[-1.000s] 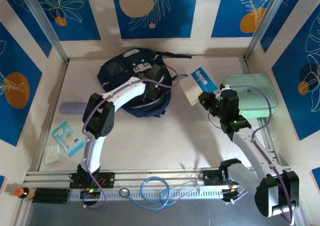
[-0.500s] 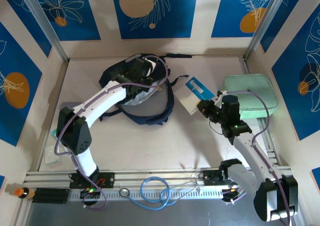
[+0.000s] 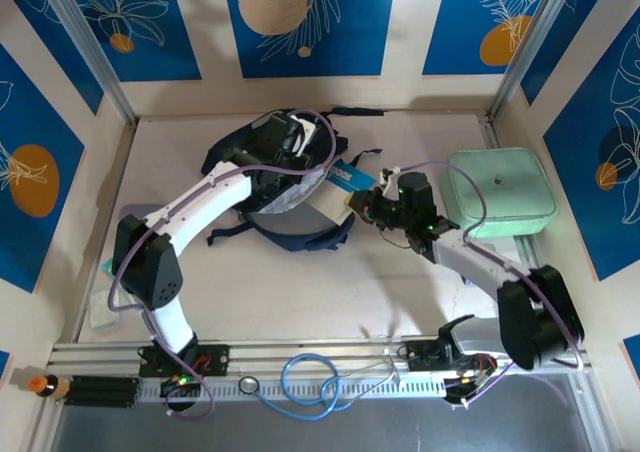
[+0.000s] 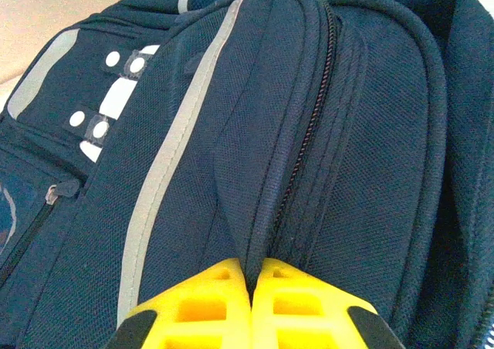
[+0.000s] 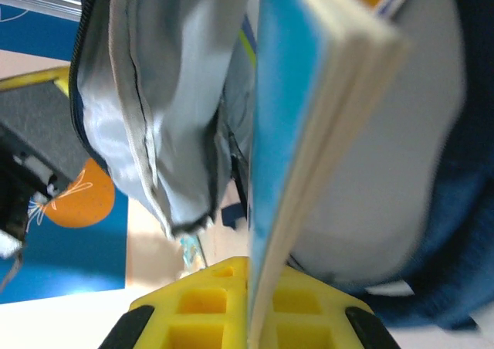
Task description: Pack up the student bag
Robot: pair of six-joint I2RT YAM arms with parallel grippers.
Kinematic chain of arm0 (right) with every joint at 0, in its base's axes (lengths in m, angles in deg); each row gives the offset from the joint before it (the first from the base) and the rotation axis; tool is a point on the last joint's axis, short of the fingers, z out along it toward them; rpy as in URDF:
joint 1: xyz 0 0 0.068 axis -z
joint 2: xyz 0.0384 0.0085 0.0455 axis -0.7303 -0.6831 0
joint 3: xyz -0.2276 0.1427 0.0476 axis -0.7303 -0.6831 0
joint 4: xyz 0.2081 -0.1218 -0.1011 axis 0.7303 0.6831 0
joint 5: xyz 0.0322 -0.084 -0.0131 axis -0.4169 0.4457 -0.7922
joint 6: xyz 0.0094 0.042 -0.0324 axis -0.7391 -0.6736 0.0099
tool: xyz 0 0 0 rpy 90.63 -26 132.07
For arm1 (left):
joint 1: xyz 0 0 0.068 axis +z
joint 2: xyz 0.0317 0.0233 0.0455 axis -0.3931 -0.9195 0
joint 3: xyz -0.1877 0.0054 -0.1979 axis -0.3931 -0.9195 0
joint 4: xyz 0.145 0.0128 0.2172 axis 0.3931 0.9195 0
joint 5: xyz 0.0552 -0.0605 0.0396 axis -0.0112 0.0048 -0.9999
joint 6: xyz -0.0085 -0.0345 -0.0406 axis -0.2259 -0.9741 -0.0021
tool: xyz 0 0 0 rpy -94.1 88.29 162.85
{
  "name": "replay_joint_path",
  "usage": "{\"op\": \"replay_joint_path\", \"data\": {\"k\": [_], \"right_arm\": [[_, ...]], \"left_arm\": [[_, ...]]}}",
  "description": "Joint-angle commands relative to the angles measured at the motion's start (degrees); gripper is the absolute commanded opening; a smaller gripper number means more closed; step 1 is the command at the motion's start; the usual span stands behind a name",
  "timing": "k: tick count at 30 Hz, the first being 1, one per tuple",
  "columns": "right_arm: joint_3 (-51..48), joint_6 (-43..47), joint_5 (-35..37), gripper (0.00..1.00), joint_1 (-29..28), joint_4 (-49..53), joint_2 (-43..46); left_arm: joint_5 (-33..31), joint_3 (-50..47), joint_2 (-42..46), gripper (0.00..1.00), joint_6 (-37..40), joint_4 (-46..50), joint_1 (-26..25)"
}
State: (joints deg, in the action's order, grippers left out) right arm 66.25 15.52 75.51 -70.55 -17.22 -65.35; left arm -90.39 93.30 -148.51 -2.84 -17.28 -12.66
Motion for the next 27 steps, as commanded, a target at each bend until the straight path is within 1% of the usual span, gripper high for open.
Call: {"op": "replay_joint_path", "data": {"k": [1, 8, 13, 16, 20, 22, 27], "right_arm": [[3.16, -3.86, 0.37, 0.00, -0.51, -8.88, -4.45], [10.84, -8.36, 5.53, 0.00, -2.47, -8.43, -17.71], [16.06, -13.55, 13.74, 0.00, -4.85, -6.80, -25.87], [21.38, -15.33, 14.33, 0.00, -5.78, -5.51, -31.31], [25.48, -19.07, 15.73, 0.00, -6.99, -6.90, -36.92], [27.53, -20.32, 14.58, 0.00, -6.97, -8.21, -39.50], [29.29, -22.20, 13.07, 0.06, -6.95, -7.24, -41.93]], "left_arm": [[2.66, 2.49, 4.95, 0.00, -1.59, -6.48, -0.30], [3.58, 2.40, 5.87, 0.00, -2.55, -6.65, -0.15], [4.92, 1.89, 6.42, 0.00, -4.45, -7.48, 0.21], [6.12, 1.22, 6.80, 0.00, -5.92, -8.31, 0.53], [6.85, 1.00, 7.28, 0.00, -6.93, -8.34, 1.17], [6.88, 0.91, 7.60, 0.00, -7.13, -8.11, 1.68], [8.06, -0.65, 8.28, 0.00, -9.08, -8.96, 3.20]]}}
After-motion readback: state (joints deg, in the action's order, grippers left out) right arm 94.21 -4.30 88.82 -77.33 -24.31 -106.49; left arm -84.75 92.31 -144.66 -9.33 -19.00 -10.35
